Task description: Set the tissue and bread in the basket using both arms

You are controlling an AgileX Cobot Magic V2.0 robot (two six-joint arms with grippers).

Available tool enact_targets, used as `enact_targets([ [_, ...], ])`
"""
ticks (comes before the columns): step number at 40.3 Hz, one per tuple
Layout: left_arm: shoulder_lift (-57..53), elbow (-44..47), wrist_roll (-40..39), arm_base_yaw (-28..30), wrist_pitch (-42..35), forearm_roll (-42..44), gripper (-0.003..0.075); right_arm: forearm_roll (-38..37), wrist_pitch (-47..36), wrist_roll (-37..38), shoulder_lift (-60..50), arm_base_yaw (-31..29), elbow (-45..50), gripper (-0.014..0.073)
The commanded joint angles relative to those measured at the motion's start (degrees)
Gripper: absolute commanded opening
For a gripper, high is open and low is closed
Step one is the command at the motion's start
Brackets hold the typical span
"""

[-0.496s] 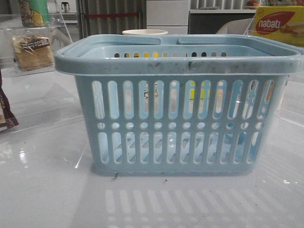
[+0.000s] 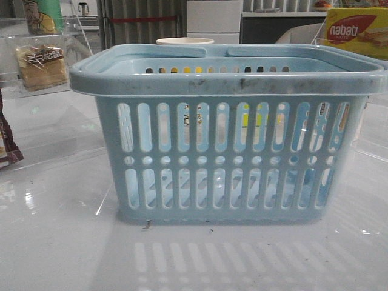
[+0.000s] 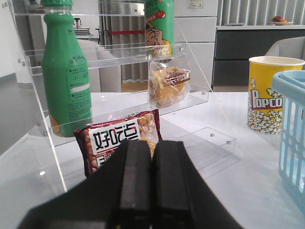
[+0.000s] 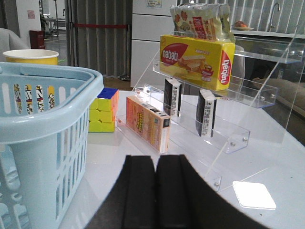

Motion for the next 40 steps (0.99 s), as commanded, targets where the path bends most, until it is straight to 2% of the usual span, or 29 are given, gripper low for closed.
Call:
enact_targets([
  [1,-1.03,0.34,-0.31,0.06,-5.15,-0.49,0.0093,0.23,-5.17,-0.17,-1.04,-0.03,-0.33,0.0057],
  [15,-1.03,0.34,-0.31,0.06,-5.77,-0.49,0.0093,0.23,-5.17,-0.17,-1.04,-0.03,-0.33,0.0057],
  [22,-1.03,-0.67,-0.31,0.06,-14.04,-0.49,0.0093,0.23,-7.80,-0.17,-1.04,0.03,-0.84,0.0057],
  [25,-0.95,-3.01,-0.31,0.06,-14.48,-0.49,0.0093,0.23,-6.61,-0.17,-1.04,0.03,-3.38,0.0057],
  [33,-0.83,-13.76,-0.31,0.06,-7.10,-0.49,0.0093,0.23,1.91,-0.17,-0.32,0.03,-16.03,0.0057],
  [40,1.66,-24.64,-0.31,0.06,1.48,-0.49,0.0093,0.23,12.26,-0.17,5.67,0.03,-28.78,0.0057],
])
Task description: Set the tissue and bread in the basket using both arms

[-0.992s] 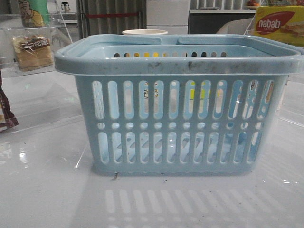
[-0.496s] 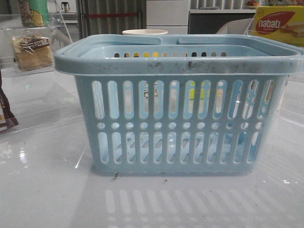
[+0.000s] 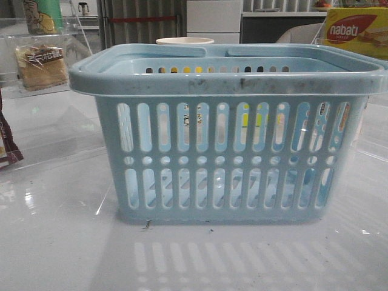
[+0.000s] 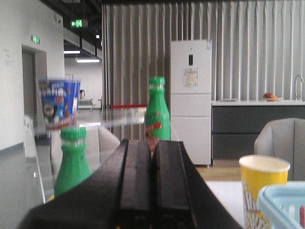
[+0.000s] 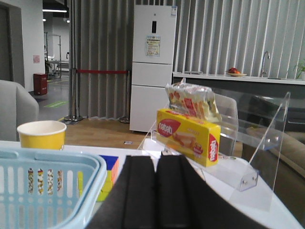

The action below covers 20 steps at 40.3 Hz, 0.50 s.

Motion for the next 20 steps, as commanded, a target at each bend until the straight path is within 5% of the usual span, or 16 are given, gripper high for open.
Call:
enact_targets([
  [1,2.57,-7.86,-0.31,0.06,1.49,-0.49,0.0093,0.23,1.84,-0.17,4.99,0.03,-8.46,0.0057],
  [9,10.86,-17.36,-0.31,0.06,11.13,-0.49,0.0093,0.23,11.15,-0.17,14.43,0.03,-18.85,0.0057],
  [20,21.03,-21.63,-0.31,0.06,21.54,-0.49,0.0093,0.28,17.78,-0.17,23.97,0.03,-20.31,0.0057],
])
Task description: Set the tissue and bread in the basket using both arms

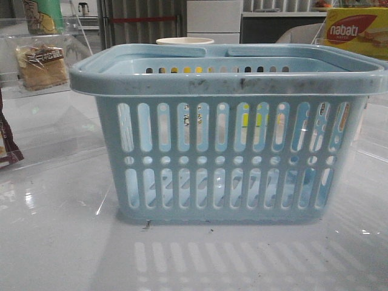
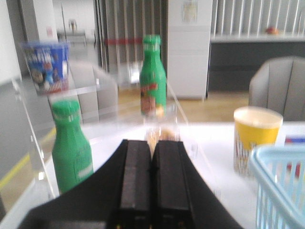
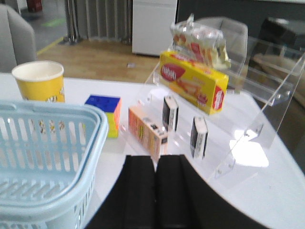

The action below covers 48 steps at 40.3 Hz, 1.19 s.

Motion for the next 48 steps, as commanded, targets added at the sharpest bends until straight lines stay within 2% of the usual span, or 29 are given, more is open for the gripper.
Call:
enact_targets([
  [1,4.25,-2.02,-0.31,0.06,-0.22,-0.49,0.0093,0.28,-1.54,-0.17,3.98,0.03,-2.06,0.0057],
  [12,12.18,-1.50,-0.31,0.06,4.39,-0.49,0.0093,0.28,1.59,-0.17,11.38,0.03,-1.69,0.0057],
  [23,17.07,-1.50,-0.31,0.06,4.37,-0.49,0.0093,0.28,2.08,-0.17,17.77,0.03,-1.16,0.0066],
  [26,18.03,-1.50,-0.31,0.06,4.37,-0.49,0.0093,0.28,2.02,-0.17,19.47,0.03,-1.16,0.0136],
  [29,18.70,-1.50,-0.31,0.06,4.37,-0.49,0.0099,0.28,1.97,-0.17,21.23,0.03,-1.16,0.0281],
  [31,19.23,-1.50,-0.31,0.06,4.27,-0.49,0.0127,0.28,1.90,-0.17,22.28,0.03,-1.16,0.0395],
  [34,19.61,-1.50,-0.31,0.06,4.27,-0.49,0.0222,0.28,1.85,-0.17,24.12,0.03,-1.30,0.0535],
  [36,19.83,-1.50,-0.31,0.06,3.98,-0.49,0.0298,0.28,1.85,-0.11,25.50,0.03,-1.70,0.0577],
  [39,19.96,-1.50,-0.18,0.06,3.64,-0.11,0.0435,0.28,1.73,-0.01,27.87,-0.42,-2.85,0.0590],
  [42,20.18,-1.50,-0.18,0.06,3.39,-0.11,0.0499,0.28,1.73,0.54,30.55,-1.90,-4.98,0.0590],
  [48,20.18,-1.50,-0.18,0.06,3.39,-0.11,0.0487,0.76,2.39,0.54,37.29,-6.70,-11.92,0.0590],
])
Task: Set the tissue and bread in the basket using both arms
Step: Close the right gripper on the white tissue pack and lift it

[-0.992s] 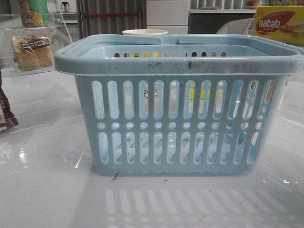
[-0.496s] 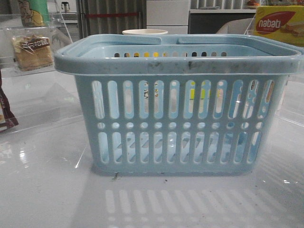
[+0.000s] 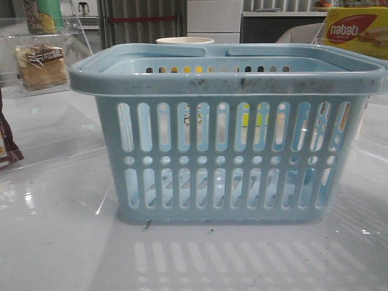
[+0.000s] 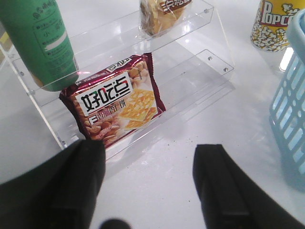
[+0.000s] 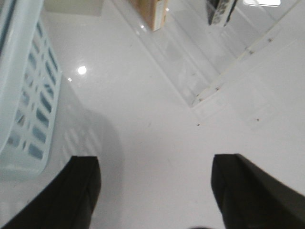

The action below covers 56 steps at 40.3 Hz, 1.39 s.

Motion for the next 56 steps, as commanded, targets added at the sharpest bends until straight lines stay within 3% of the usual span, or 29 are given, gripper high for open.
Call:
enact_targets([
  [1,0.32,-1.50,-0.18,0.06,-4.91,-0.11,0.0487,0.78,-3.36,0.31,4.58,-3.15,-6.94,0.0590],
  [10,0.32,-1.50,-0.18,0.06,-4.91,-0.11,0.0487,1.69,-3.65,0.31,16.95,-6.35,-19.24,0.0590],
  [24,0.32,-1.50,-0.18,0.06,-4.91,-0.11,0.0487,-1.47,-2.89,0.25,35.62,-6.45,-34.75,0.0582],
  [35,0.32,-1.50,-0.18,0.06,-4.91,-0.11,0.0487,-6.08,-3.20,0.25,44.84,-6.45,-40.76,0.0451],
  [44,0.32,-1.50,-0.18,0.06,-4.91,-0.11,0.0487,-6.08,-7.37,0.25,48.84,-6.45,-42.44,0.0437],
  [51,0.32,-1.50,-0.18,0.06,-4.91,-0.11,0.0487,-6.08,-8.49,0.25,48.69,-6.45,-42.44,0.0255],
  [56,0.32,-1.50,-0.18,0.06,-4.91,-0.11,0.0487,-6.03,-7.38,0.25,47.30,-6.39,-42.44,0.0203],
])
